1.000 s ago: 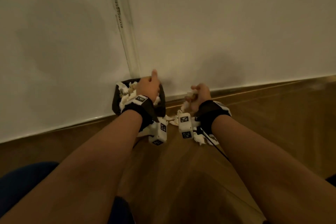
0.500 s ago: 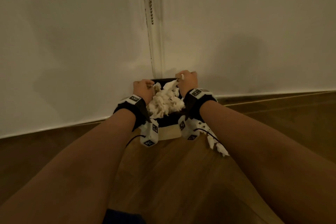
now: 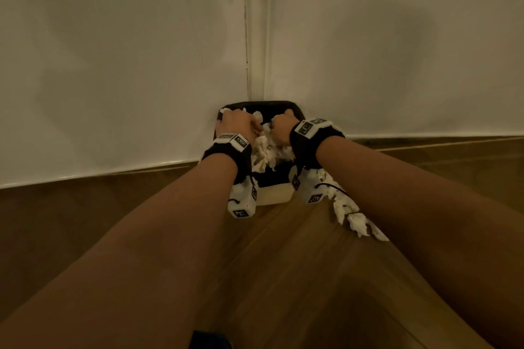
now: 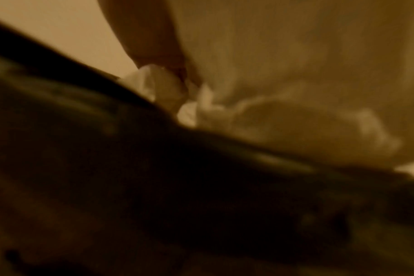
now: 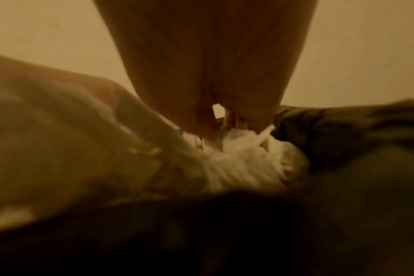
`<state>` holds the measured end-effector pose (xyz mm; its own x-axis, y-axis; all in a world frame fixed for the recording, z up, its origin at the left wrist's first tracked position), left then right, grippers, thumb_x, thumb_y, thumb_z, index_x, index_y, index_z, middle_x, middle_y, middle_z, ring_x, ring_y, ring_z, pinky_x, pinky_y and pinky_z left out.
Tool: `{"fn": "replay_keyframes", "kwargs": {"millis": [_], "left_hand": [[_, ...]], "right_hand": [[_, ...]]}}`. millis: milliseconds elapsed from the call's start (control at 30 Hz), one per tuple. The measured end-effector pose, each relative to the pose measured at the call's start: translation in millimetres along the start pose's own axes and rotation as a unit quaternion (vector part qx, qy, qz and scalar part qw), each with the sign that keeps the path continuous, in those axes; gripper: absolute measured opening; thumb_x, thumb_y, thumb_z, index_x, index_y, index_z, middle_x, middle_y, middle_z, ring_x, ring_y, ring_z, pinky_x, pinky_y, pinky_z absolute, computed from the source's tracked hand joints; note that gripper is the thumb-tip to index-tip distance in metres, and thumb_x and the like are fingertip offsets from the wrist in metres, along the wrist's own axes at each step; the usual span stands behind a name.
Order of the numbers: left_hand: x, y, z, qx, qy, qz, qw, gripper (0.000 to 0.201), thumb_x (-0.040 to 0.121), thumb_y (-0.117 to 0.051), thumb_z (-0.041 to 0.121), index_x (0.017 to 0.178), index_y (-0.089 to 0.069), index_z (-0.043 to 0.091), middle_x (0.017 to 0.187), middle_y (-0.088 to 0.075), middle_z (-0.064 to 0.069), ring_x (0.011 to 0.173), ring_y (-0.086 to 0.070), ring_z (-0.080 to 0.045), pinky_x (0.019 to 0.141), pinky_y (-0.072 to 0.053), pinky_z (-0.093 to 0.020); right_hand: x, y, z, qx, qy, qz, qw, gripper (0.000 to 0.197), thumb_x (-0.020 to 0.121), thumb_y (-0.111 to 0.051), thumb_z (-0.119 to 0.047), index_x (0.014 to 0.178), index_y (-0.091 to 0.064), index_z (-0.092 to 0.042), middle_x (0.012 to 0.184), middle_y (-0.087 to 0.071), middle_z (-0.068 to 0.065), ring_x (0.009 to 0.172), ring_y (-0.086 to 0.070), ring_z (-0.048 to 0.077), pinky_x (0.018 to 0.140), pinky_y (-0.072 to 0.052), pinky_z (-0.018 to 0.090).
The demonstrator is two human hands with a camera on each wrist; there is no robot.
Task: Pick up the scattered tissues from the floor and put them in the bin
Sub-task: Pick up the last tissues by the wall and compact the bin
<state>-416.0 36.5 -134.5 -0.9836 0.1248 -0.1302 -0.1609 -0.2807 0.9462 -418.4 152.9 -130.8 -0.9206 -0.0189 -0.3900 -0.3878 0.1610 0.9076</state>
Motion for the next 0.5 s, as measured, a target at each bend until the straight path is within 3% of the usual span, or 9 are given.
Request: {"fn": "replay_keyframes", "kwargs": {"millis": [100,167,267,333,433,500], "left_hand": [[8,-3,1,0.049,0.040,-0.069,0.996,0.037,0.093,-0.053,0.033,0.127,-0.059,0.019,0.136,-0.048,-0.013,0.124,-0.043,-0.032,0.102,-0.042,-0.042],[13,-4,3,0.049,0.067,-0.132,0.988,0.049,0.092,-0.054,0.028,0.138,-0.045,0.013,0.145,-0.036,-0.021,0.127,-0.043,-0.037,0.104,-0.040,-0.047],[20,-8,11,0.060,0.072,-0.150,0.984,0.062,0.094,-0.052,0.023,0.148,-0.023,0.010,0.151,-0.018,-0.027,0.135,-0.031,-0.039,0.108,-0.035,-0.048],[21,-12,19,0.078,0.058,-0.166,0.981,0.071,0.095,-0.052,0.027,0.150,-0.011,0.009,0.155,-0.008,-0.020,0.142,-0.018,-0.034,0.112,-0.027,-0.044],[17,-15,23,0.098,0.019,-0.183,0.978,0.063,0.096,-0.049,0.030,0.148,-0.021,0.008,0.155,-0.018,-0.015,0.141,-0.023,-0.028,0.114,-0.025,-0.035],[10,-14,19,0.071,-0.001,-0.158,0.985,0.044,0.098,-0.044,0.022,0.138,-0.041,0.007,0.144,-0.040,-0.014,0.131,-0.040,-0.029,0.107,-0.036,-0.031]], "right_hand": [[3,6,-6,-0.049,0.039,-0.017,0.998,0.030,0.096,-0.046,-0.021,0.116,-0.058,-0.002,0.124,-0.058,0.016,0.112,-0.056,0.030,0.094,-0.046,0.036],[3,8,-5,-0.074,0.047,-0.006,0.996,0.027,0.094,-0.050,-0.022,0.109,-0.061,-0.003,0.116,-0.062,0.015,0.104,-0.060,0.030,0.089,-0.048,0.035],[4,2,-7,-0.112,0.047,-0.037,0.992,0.037,0.093,-0.052,-0.024,0.127,-0.052,-0.009,0.122,-0.059,0.014,0.109,-0.058,0.031,0.092,-0.047,0.037],[1,-2,-8,-0.125,0.030,-0.076,0.989,0.050,0.094,-0.050,-0.029,0.140,-0.038,-0.013,0.136,-0.049,0.012,0.122,-0.050,0.031,0.102,-0.042,0.040],[-4,-3,-9,-0.110,-0.005,-0.104,0.988,0.058,0.097,-0.044,-0.031,0.147,-0.023,-0.010,0.152,-0.026,0.012,0.140,-0.028,0.029,0.112,-0.026,0.040],[-9,0,-6,-0.064,-0.002,-0.089,0.994,0.054,0.098,-0.043,-0.029,0.145,-0.028,-0.008,0.151,-0.028,0.013,0.138,-0.030,0.030,0.111,-0.027,0.038]]}}
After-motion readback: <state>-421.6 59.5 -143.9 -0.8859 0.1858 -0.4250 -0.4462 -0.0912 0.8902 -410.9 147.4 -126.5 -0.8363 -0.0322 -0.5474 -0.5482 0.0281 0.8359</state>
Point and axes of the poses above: each hand's wrist, its own x-axis towards the middle knuckle, its own y-axis out of the back of the hand, z = x × y, the point moved 1 cm from there along x, towards the middle knuckle
